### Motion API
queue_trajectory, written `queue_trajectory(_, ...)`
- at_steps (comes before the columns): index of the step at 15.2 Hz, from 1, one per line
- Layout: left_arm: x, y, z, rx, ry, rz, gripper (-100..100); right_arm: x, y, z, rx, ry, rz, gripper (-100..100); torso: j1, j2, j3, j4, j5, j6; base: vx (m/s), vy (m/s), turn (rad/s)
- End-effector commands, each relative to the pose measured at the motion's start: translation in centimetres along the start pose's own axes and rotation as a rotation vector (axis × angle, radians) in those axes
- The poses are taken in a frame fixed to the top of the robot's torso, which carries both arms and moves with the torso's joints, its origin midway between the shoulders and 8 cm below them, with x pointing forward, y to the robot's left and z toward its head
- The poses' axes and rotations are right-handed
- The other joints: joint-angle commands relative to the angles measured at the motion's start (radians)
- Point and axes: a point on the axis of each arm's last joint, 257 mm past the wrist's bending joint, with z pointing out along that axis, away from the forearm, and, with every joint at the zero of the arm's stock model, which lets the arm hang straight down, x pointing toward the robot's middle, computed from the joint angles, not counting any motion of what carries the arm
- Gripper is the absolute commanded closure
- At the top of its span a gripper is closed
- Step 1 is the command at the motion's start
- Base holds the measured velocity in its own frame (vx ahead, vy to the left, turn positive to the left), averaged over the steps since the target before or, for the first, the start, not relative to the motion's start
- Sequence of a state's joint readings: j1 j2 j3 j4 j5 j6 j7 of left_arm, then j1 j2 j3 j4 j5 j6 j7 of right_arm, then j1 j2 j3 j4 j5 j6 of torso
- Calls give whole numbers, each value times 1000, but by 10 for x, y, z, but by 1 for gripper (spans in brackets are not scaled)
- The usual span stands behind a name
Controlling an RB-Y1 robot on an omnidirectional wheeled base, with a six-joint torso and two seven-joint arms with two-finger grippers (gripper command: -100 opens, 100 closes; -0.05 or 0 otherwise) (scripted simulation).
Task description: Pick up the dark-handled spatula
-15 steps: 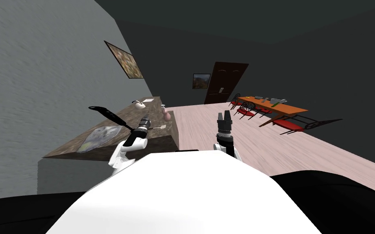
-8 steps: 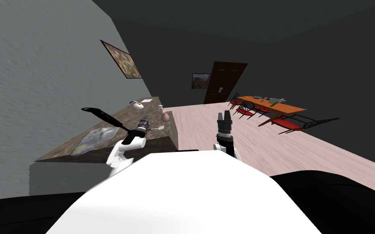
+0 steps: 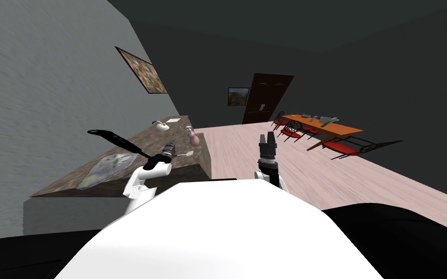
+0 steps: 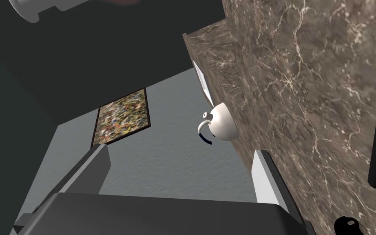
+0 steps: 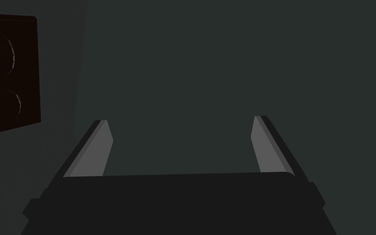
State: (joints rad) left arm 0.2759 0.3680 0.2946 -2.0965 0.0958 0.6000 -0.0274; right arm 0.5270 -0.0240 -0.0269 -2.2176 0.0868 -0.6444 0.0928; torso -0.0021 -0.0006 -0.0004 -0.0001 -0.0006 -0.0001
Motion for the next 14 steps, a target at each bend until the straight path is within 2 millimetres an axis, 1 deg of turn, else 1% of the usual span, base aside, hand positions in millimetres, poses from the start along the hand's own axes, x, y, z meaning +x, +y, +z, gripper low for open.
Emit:
queue_trajectory(1,-7,12,2,-50,-10,8,-100,0,0,0,0,0,0,0,0,0,0,0,0,0,8,-24,15)
queue_trajectory(3,-7,20,1,-82,-9,8,-100,0,0,0,0,0,0,0,0,1,0,0,0,0,6,-23,-1)
queue_trajectory(4,-18,28,3,-115,-23,19,-100,0,0,0,0,0,0,0,0,1,0,0,0,0,11,-19,34)
queue_trajectory(6,-17,39,1,-161,-21,18,-100,0,0,0,0,0,0,0,0,0,0,0,0,0,10,-25,19)
queue_trajectory(7,-17,39,1,-161,-21,18,-100,0,0,0,0,0,0,0,1,0,0,0,0,0,6,-21,-28)
queue_trajectory(8,-28,48,2,-197,-34,27,-100,0,0,0,0,0,0,0,1,0,0,0,0,0,14,-32,-10)
queue_trajectory(10,-27,57,0,-236,-32,26,-100,0,0,0,0,0,0,0,0,0,0,0,0,0,20,-39,7)
queue_trajectory(11,-27,58,0,-240,-32,26,-100,0,0,0,0,0,0,0,0,0,0,0,0,0,24,-50,-89)
queue_trajectory(12,-38,66,0,-275,-44,34,-100,0,0,0,0,0,0,0,-1,0,0,0,0,0,64,-75,-131)
queue_trajectory(14,-37,76,-3,-316,-42,33,-100,0,0,0,0,0,0,0,-3,-5,-3,-1,-1,1,135,-61,-159)
